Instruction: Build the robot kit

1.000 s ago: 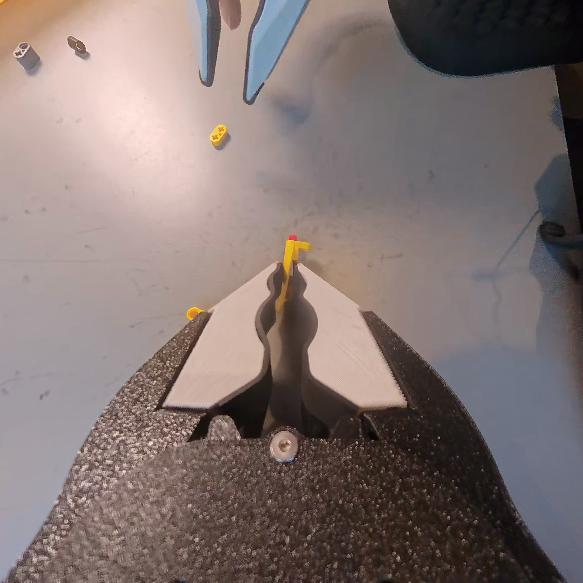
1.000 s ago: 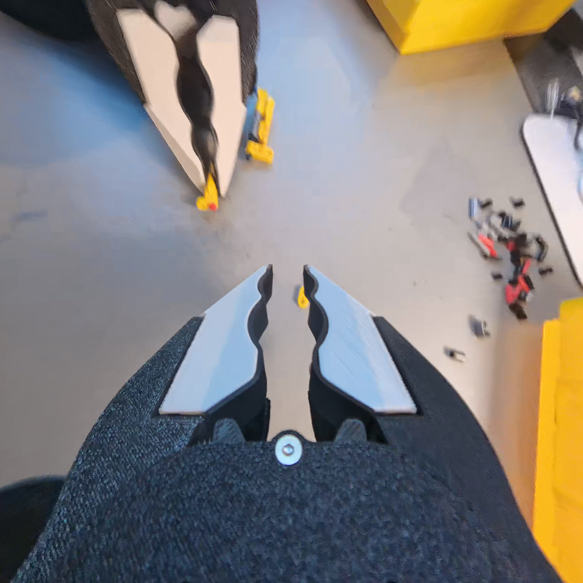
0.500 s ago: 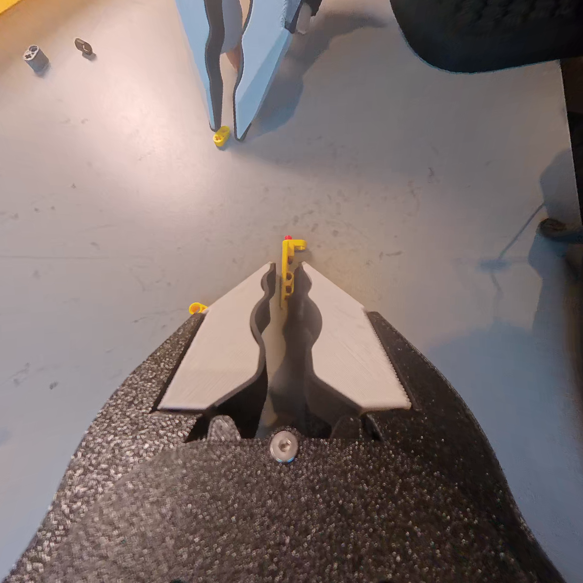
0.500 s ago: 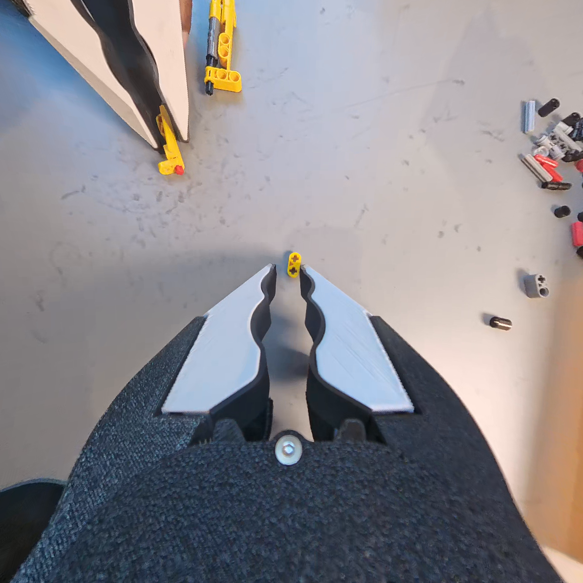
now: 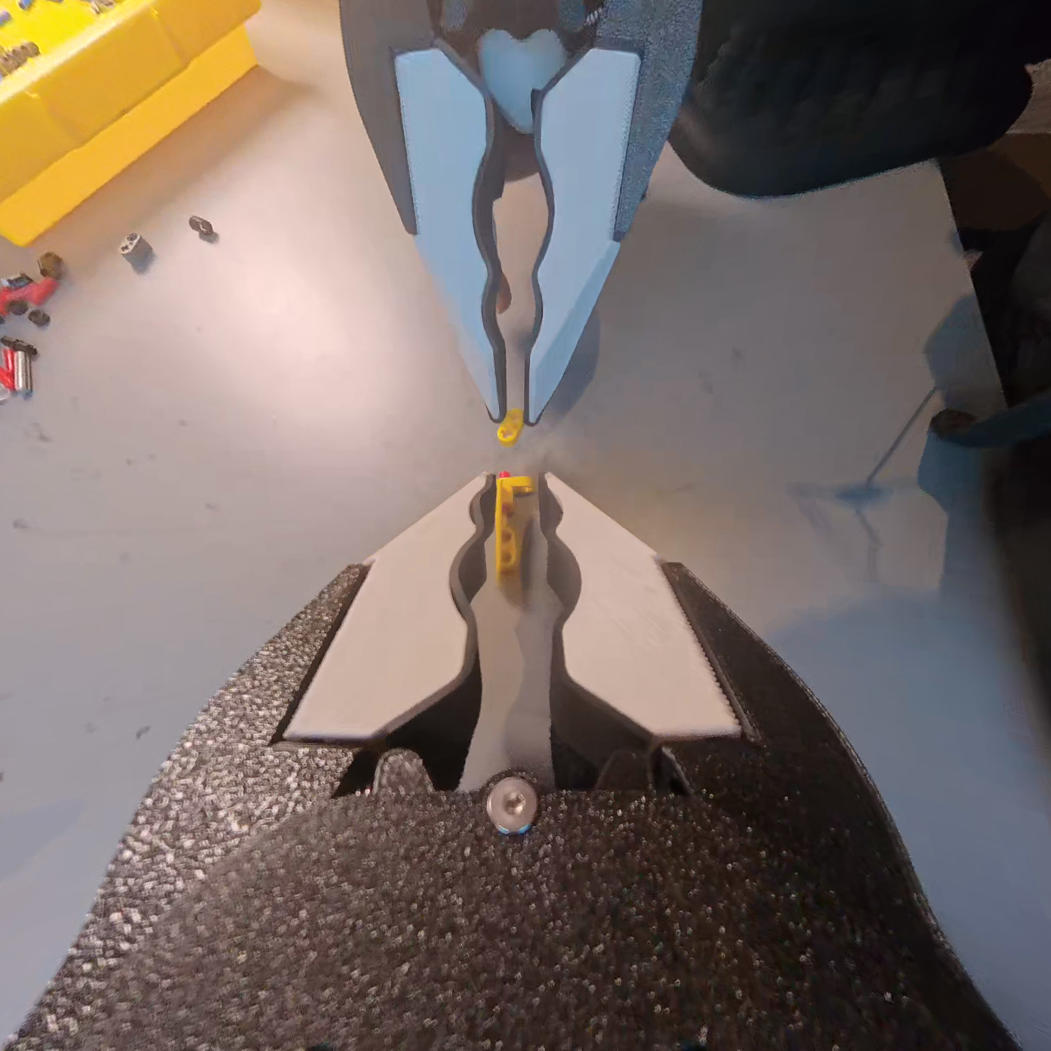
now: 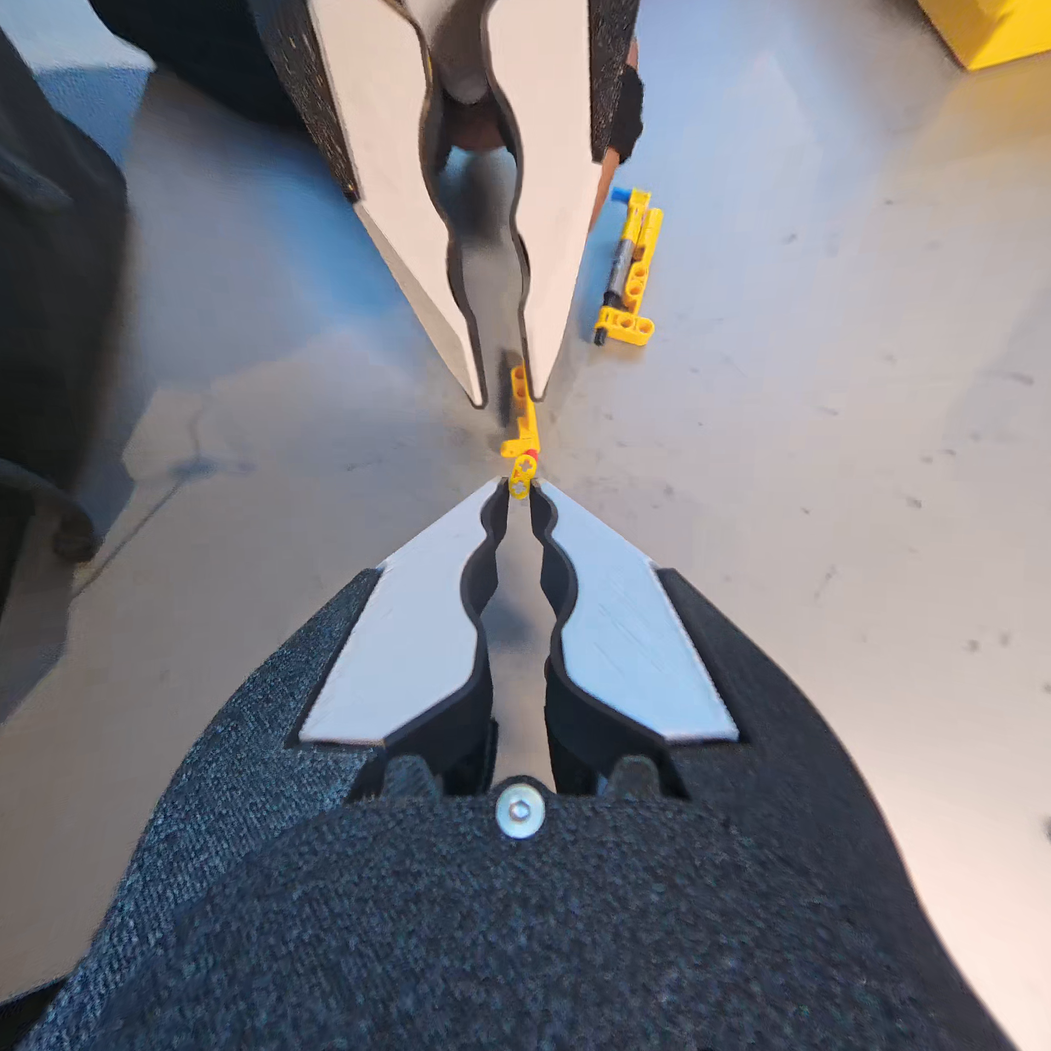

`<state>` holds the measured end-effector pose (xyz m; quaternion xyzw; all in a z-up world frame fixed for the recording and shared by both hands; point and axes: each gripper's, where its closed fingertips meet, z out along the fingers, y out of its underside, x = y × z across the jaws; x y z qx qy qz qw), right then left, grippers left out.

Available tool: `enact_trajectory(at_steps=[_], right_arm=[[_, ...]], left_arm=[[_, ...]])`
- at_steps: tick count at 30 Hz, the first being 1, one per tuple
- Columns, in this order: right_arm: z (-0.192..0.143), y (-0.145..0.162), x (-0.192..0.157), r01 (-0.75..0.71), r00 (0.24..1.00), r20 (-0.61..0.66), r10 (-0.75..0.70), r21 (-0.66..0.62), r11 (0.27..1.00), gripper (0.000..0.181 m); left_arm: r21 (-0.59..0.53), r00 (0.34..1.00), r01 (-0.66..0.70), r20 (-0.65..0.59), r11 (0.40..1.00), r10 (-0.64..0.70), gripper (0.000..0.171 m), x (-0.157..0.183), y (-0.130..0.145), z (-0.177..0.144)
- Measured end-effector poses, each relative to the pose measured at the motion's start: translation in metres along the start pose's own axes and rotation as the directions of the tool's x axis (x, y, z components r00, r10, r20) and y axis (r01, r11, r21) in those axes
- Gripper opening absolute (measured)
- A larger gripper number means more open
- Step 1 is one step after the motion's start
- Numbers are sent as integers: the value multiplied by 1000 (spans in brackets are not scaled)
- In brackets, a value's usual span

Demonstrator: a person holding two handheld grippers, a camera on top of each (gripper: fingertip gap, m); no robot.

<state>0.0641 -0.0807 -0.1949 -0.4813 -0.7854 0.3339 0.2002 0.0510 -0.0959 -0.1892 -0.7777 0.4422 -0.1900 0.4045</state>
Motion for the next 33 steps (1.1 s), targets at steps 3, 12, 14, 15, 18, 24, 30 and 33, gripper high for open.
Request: enact_trajectory(at_steps=[3,12,14,15,18,24,30,33], right_arm=[[6,11,1,39,999,-32,-41,-79,996,7],[6,12,7,75,993,-78,-83,-106,992,19],[1,2,6,95,991,-93,-100,-59,994,20],[-1,-5,4,106,989,-98,-110,-40,994,20],[2,-22,-3,214,966,-146,-214,-15,977,20],[17,-26,5,499,787,-301,-538,-201,843,18],[2,-38,7,353,905,-275,-325,57,934,12],[-21,-54,5,108,991,-110,-74,341,934,12]], left_arm=[[-65,1000,6,8,998,-5,16,-3,12,2],[-174,998,58,11,983,-57,6,-7,31,1],[-178,996,87,11,980,-87,6,-7,30,1],[-173,994,106,7,979,-107,6,-6,29,1],[-141,973,224,-25,964,-230,6,-4,21,-1],[-64,901,419,-100,906,-423,7,-3,4,-7],[118,907,400,-197,909,-373,18,-5,-25,-24],[261,963,262,-139,929,-232,21,-10,-47,-39]])
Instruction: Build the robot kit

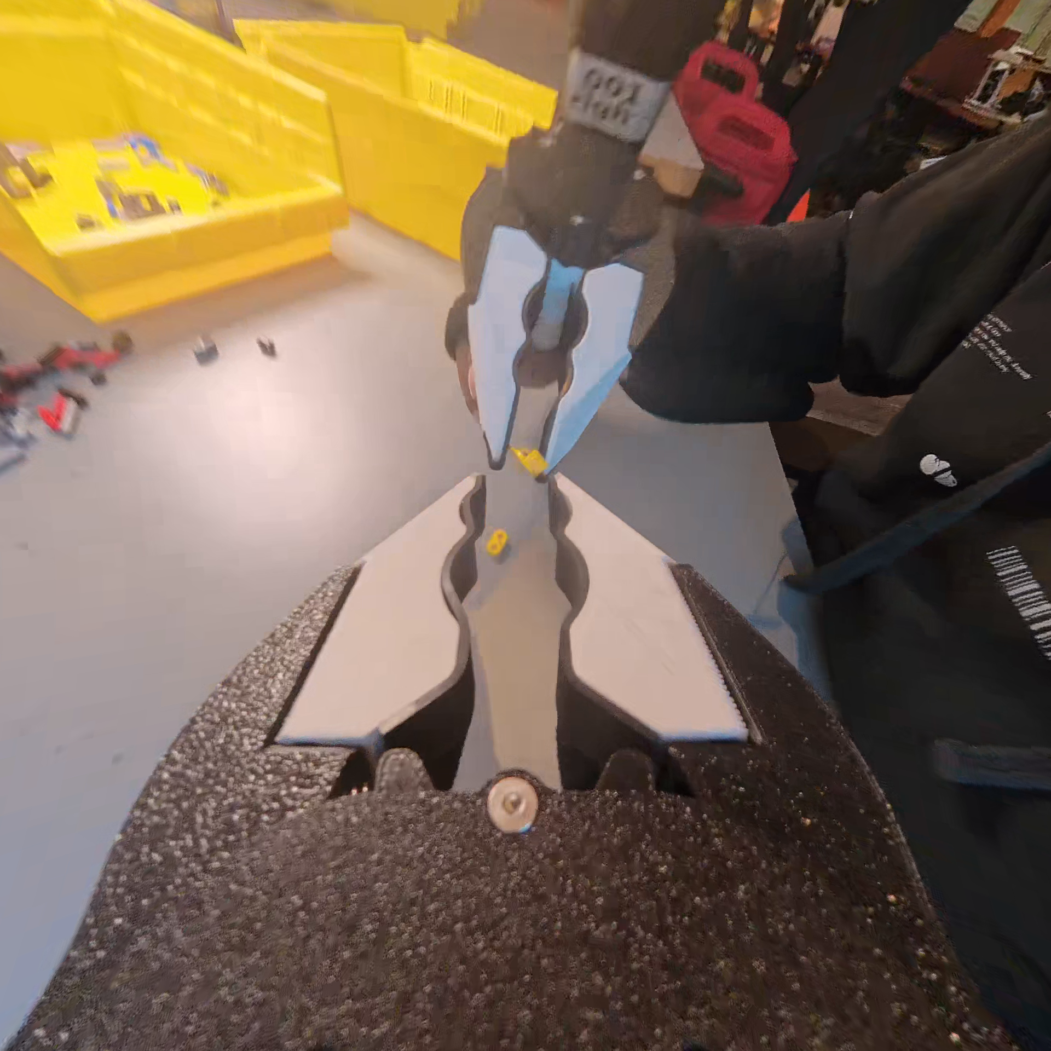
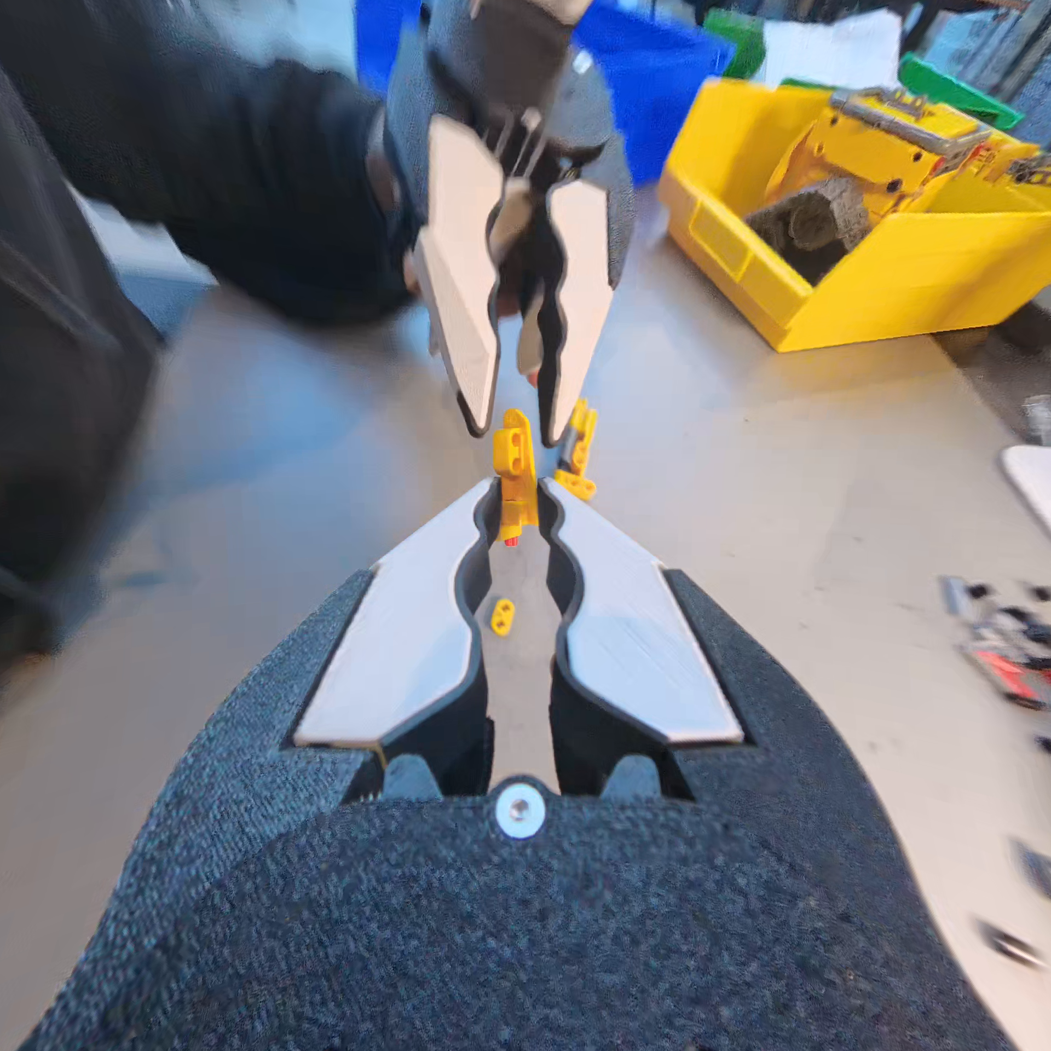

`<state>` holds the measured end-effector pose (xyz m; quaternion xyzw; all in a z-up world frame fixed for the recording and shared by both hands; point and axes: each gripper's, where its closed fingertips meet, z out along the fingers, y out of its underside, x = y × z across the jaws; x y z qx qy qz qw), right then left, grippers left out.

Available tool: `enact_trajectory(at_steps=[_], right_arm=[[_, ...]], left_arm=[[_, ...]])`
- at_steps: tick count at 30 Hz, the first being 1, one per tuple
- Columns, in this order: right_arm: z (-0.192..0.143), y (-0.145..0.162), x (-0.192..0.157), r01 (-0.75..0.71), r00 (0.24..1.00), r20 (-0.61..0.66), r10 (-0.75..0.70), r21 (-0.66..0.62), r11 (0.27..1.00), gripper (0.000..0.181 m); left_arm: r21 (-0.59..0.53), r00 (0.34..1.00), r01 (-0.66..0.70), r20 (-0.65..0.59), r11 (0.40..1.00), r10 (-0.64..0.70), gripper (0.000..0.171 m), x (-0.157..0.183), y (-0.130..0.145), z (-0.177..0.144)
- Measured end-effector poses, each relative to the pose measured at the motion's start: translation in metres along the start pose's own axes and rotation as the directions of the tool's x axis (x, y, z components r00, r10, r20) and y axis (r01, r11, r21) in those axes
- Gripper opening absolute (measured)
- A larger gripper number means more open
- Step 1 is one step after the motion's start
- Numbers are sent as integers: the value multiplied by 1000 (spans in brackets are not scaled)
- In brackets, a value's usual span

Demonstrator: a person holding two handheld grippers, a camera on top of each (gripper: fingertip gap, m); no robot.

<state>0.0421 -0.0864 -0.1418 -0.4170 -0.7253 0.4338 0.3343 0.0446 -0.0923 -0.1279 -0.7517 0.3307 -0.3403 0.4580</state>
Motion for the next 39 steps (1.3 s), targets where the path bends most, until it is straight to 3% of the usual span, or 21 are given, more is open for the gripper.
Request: enact_trajectory(at_steps=[4,10,15,20,27,30,33,39], right_arm=[[-15,-27,2,-222,971,137,196,213,951,12],[-14,-22,0,-227,969,149,199,202,953,10],[-7,4,18,-91,995,-46,92,27,995,13],[-4,16,34,9,971,-234,-43,-144,990,18],[4,15,49,-62,927,-376,-2,-159,985,16],[3,14,44,-87,951,-305,48,-117,989,15],[-6,7,27,-157,983,-93,157,9,988,15],[-5,10,7,-217,976,29,215,64,974,14]], left_arm=[[98,993,-116,22,988,114,16,8,-24,0],[72,996,-90,20,993,88,9,8,-26,10],[-1,988,30,154,1000,-30,7,-18,-9,21],[55,960,143,236,988,-152,7,-37,-10,20],[98,931,208,285,973,-228,7,-46,-10,18],[105,950,185,233,977,-205,9,-40,-12,18],[88,976,149,147,985,-160,17,-27,-12,18],[-13,995,-59,79,998,60,12,-9,-3,27]])
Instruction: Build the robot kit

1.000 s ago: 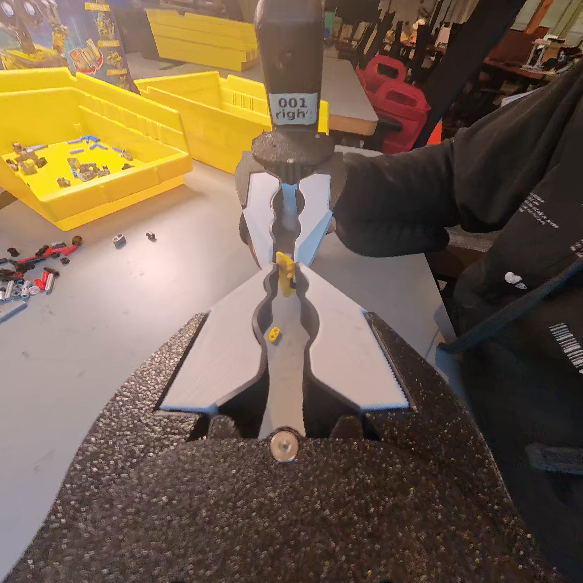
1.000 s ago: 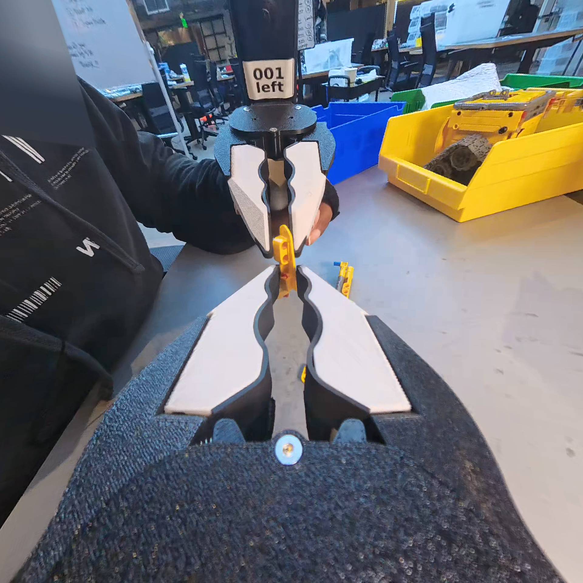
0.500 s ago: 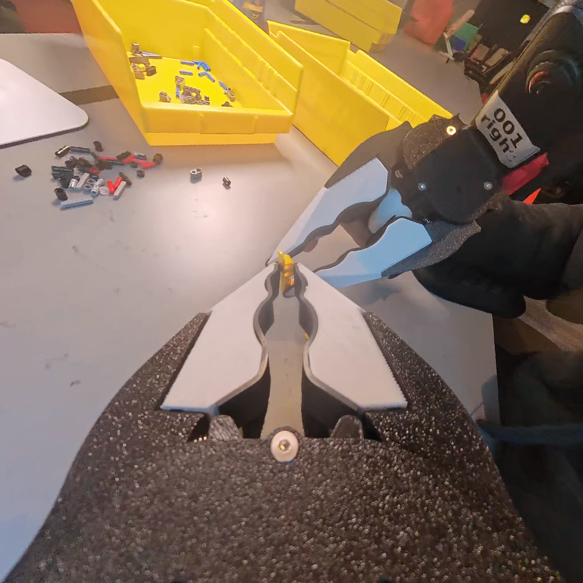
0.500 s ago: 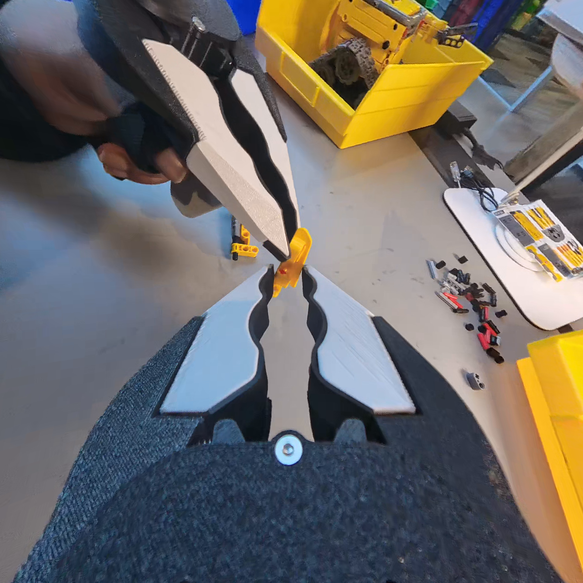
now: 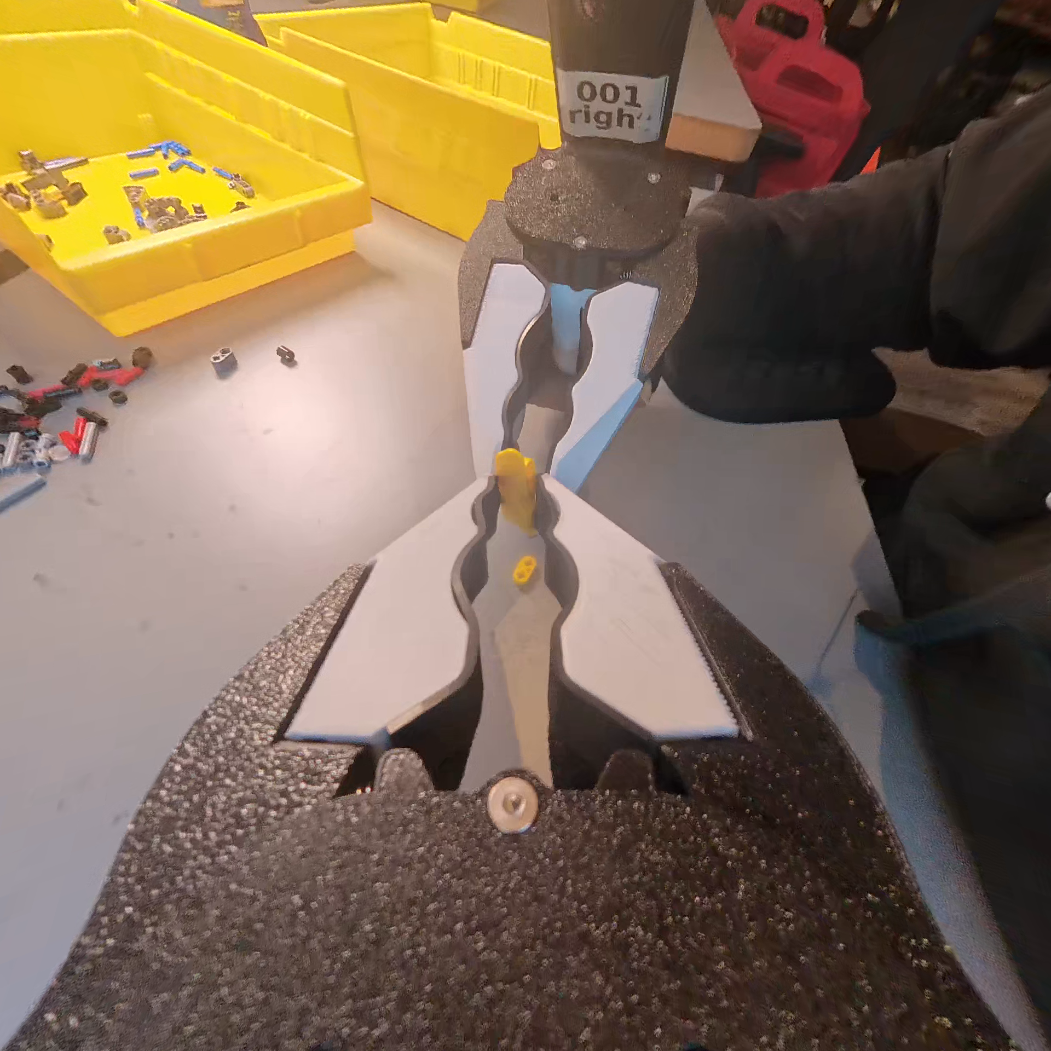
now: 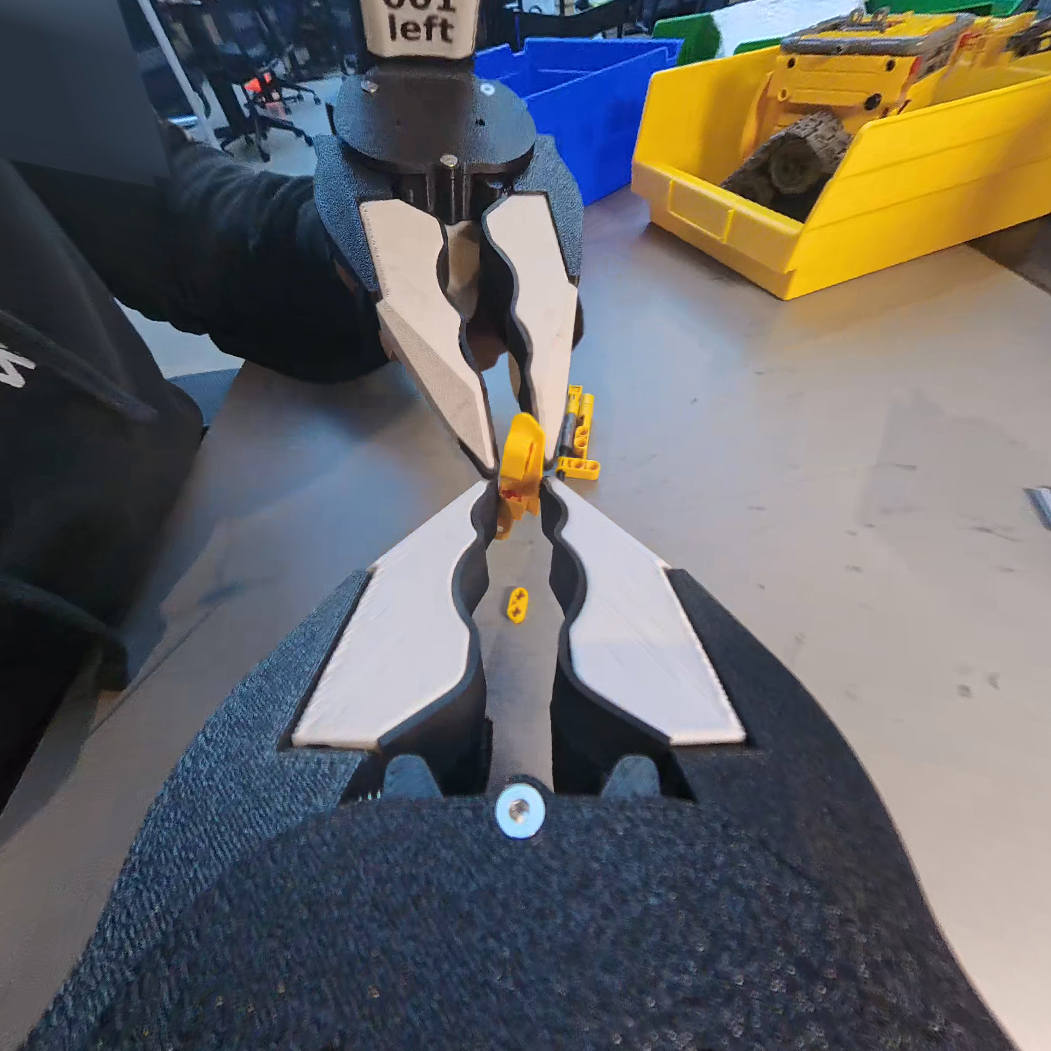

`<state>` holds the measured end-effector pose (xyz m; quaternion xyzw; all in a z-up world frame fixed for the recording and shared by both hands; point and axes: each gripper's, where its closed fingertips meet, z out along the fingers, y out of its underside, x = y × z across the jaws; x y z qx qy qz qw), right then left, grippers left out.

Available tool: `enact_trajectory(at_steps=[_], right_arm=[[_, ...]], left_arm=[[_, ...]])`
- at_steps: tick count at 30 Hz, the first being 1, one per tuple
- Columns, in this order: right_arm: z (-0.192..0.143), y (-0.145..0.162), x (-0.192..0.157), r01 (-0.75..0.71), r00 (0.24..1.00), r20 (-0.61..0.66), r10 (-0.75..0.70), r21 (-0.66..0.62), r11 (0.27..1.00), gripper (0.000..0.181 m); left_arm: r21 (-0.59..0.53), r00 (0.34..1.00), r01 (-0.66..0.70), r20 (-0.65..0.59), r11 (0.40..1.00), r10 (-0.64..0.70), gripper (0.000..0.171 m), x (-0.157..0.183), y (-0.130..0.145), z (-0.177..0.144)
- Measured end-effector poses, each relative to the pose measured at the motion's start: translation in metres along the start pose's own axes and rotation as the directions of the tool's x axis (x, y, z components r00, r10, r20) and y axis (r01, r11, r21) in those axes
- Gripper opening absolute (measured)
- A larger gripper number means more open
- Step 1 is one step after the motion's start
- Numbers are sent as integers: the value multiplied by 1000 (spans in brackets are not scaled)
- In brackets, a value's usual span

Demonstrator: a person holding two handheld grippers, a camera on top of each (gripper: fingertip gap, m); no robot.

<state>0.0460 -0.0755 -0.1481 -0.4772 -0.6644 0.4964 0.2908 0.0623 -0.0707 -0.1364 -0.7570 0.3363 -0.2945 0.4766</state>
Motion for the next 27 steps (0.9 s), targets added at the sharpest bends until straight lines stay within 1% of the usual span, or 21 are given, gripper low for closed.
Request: enact_trajectory(at_steps=[2,3,5,10,14,17,27], right_arm=[[1,3,1,2,1000,1,-2,-13,1000,15],[0,4,-1,-4,1000,15,4,-13,1000,14],[0,6,1,1,1000,1,-1,-33,999,15],[3,29,6,53,997,-48,-64,-206,977,14],[5,40,8,62,993,-83,-89,-279,958,15],[6,45,7,61,992,-83,-91,-305,950,15],[9,49,5,68,992,-75,-97,-321,944,15]], left_arm=[[-12,999,-35,-16,999,34,11,0,2,2],[-10,999,-30,-34,1000,29,11,1,2,2],[-24,999,6,-46,1000,-7,11,-1,5,5],[-110,997,76,-22,991,-79,10,-4,22,15],[-166,996,89,4,982,-89,9,-5,32,19],[-196,995,100,10,976,-100,9,-3,35,21],[-260,994,108,33,960,-102,8,-2,40,21]])
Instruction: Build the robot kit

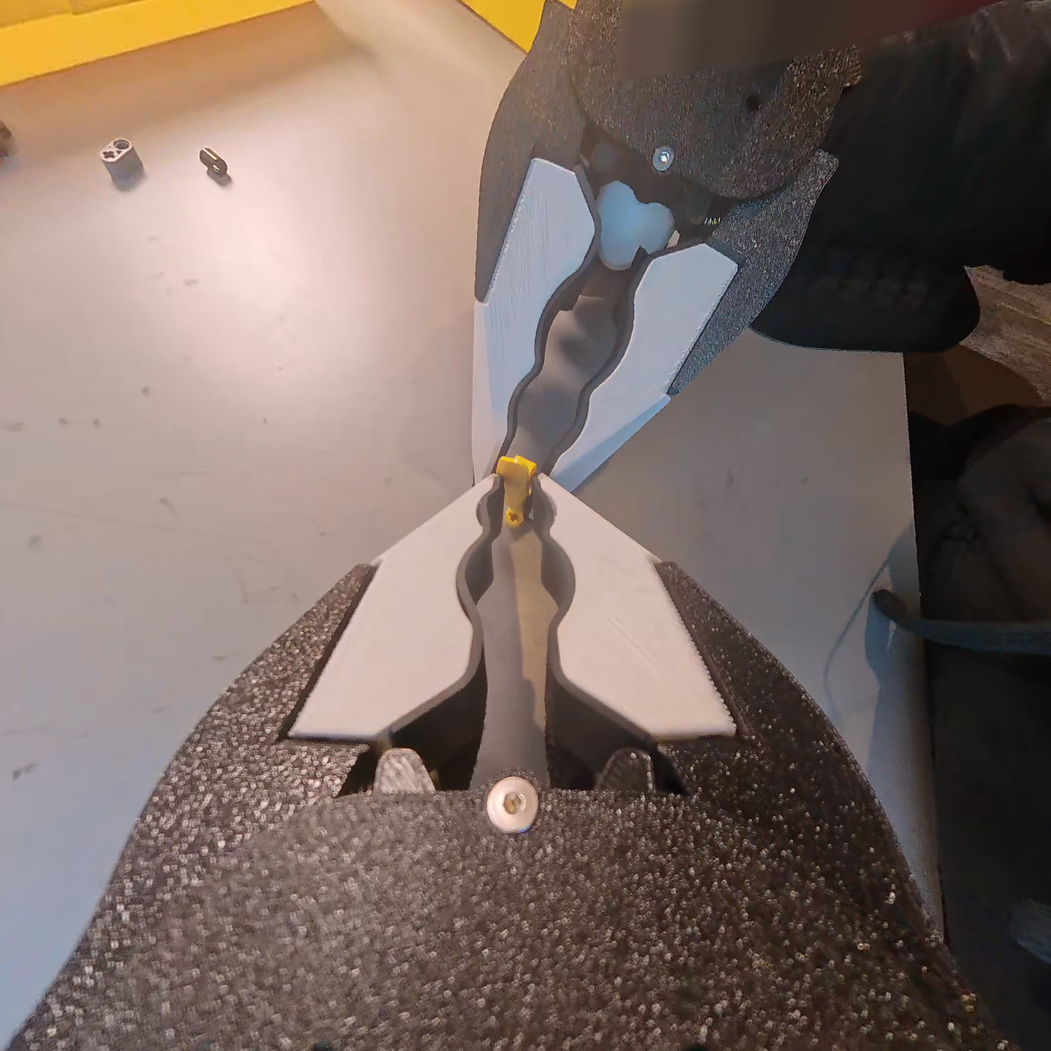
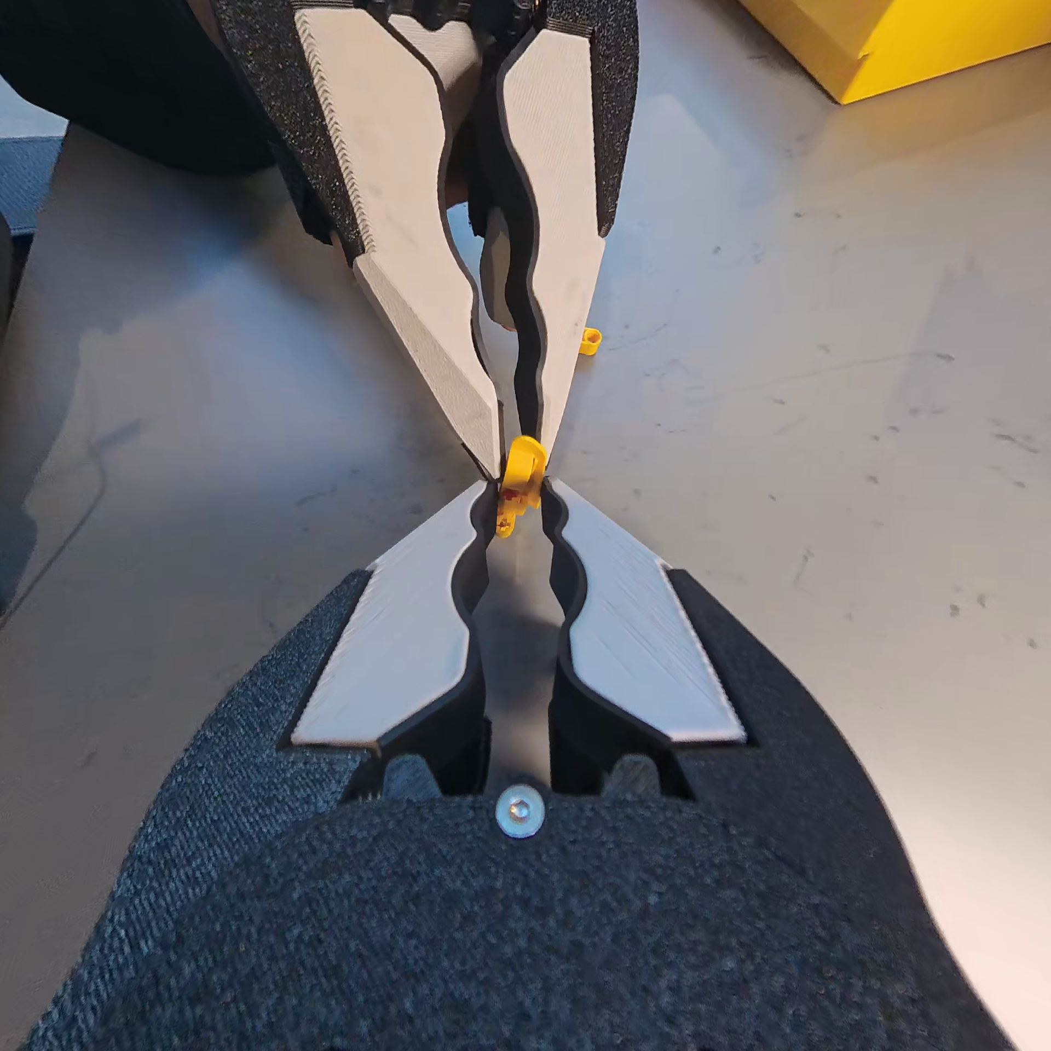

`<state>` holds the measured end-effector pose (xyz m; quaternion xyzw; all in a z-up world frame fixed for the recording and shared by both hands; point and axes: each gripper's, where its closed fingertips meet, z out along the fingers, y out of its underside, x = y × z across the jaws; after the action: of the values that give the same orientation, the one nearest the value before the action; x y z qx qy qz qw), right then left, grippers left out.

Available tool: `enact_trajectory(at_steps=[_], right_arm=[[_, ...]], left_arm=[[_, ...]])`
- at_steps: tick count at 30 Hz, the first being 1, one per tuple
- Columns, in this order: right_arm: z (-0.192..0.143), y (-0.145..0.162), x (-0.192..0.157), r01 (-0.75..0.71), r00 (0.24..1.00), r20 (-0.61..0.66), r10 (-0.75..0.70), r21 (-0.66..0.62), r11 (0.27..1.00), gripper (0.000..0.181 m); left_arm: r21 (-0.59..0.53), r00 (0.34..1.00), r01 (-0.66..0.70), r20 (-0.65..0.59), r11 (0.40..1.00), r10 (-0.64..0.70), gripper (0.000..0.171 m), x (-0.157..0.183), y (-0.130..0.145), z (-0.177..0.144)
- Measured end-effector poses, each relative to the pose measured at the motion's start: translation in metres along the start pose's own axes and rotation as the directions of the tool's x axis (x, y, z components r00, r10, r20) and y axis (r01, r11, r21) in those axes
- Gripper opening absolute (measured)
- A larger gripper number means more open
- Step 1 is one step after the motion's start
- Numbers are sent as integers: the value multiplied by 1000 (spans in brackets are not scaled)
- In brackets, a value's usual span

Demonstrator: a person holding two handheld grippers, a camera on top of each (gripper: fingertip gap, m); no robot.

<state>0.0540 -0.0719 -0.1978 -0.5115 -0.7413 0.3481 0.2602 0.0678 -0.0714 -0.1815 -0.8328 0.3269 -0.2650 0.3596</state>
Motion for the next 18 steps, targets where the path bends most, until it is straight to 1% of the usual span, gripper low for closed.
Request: enact_trajectory(at_steps=[12,18], right_arm=[[1,-3,-1,-16,999,38,15,36,999,15],[3,-2,-1,8,1000,10,-9,22,1000,15]], left_arm=[[-26,1000,-10,21,1000,11,8,0,0,-2],[-28,1000,-11,21,1000,12,8,0,2,-1]])
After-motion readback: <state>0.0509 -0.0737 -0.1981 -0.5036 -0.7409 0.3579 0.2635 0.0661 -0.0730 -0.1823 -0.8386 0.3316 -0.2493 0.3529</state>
